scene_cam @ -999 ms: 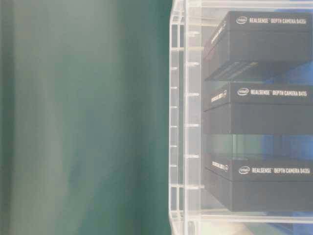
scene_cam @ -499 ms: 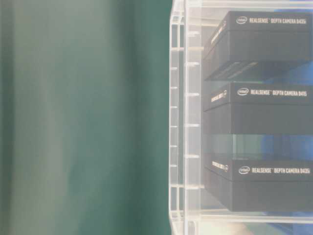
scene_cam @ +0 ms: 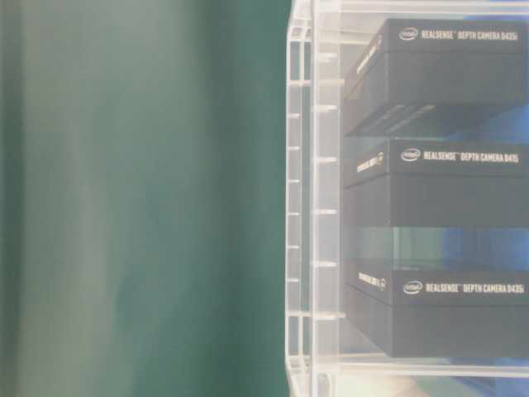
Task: Take the box out of the case with the right arm.
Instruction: 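Raise the right gripper from its rest pose above the table edge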
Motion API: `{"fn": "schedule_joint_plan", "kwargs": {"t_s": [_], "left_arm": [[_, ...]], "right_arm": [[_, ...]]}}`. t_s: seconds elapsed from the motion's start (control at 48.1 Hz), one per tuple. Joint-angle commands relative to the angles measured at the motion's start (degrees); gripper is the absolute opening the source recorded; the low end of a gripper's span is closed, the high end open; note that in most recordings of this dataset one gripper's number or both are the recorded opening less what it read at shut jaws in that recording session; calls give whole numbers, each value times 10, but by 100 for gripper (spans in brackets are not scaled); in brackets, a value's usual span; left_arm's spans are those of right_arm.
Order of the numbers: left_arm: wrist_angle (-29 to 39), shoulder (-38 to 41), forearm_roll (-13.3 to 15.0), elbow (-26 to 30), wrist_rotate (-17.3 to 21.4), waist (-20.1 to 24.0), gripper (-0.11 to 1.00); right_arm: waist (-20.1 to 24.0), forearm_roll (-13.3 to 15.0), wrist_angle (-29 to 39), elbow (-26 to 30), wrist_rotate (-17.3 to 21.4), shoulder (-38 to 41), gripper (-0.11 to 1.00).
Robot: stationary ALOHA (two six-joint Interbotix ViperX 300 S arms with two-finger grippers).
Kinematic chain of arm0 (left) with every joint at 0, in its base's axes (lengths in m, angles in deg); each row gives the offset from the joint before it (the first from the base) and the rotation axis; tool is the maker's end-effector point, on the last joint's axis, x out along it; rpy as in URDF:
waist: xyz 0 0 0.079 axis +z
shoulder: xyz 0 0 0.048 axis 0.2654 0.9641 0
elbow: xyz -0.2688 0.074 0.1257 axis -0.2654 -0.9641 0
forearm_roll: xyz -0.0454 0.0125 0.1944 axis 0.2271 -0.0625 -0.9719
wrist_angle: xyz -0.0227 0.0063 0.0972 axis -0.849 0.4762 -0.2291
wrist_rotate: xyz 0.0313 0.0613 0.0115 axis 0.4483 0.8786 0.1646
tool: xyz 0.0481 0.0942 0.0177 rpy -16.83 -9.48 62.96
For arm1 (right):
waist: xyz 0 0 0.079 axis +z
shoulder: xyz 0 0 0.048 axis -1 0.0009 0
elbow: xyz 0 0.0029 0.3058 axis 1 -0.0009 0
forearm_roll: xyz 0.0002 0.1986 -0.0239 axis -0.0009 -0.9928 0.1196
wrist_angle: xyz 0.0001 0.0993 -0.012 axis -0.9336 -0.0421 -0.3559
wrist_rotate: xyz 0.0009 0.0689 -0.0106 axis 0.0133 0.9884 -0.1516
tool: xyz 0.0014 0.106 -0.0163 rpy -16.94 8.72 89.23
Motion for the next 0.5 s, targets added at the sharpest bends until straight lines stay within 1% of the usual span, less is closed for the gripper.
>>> {"fn": "schedule_joint_plan", "kwargs": {"t_s": [0.0,0.104,0.146,0.208,0.312,0.375,0.479], "left_arm": [[97,18,-1,39,-3,-5,0],[219,46,-1,74,-13,-15,0],[258,55,-1,83,-18,-19,0],[307,68,-1,92,-24,-24,0],[356,83,-1,100,-31,-32,0],[360,89,-1,101,-32,-33,0],[360,91,-1,102,-32,-33,0]], "right_arm": [[-2,2,107,40,10,19,0],[-1,3,220,62,23,43,0],[-1,4,271,73,29,57,0],[-1,4,323,83,36,71,0],[-1,5,378,94,47,91,0],[-1,6,393,98,50,99,0],[-1,6,394,98,54,105,0]]}}
